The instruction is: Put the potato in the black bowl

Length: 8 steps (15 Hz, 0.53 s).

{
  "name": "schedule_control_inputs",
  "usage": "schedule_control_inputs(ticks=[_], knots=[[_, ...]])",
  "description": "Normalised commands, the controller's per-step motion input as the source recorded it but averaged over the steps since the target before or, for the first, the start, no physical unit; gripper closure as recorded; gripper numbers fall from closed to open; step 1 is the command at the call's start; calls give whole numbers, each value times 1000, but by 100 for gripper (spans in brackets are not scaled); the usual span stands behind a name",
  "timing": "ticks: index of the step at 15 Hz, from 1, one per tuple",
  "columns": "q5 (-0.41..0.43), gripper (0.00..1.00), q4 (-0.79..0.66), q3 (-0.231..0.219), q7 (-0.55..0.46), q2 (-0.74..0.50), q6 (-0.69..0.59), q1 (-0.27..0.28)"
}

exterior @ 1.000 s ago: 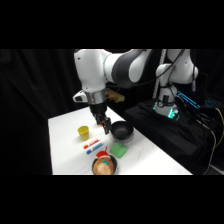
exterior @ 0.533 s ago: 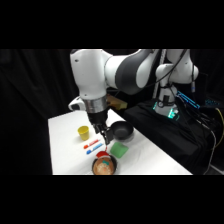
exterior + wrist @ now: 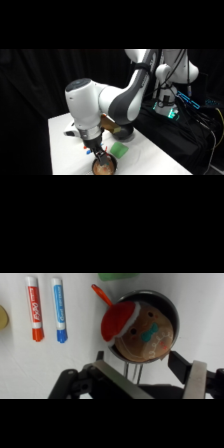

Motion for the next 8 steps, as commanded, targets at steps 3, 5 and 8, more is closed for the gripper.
schedule_control_inputs(ticks=[3,5,8], knots=[[-44,0,287,2,-55,305,86,14],[-11,0,144,31,-57,145,43,15],[-2,0,82,27,-29,68,-1,27]])
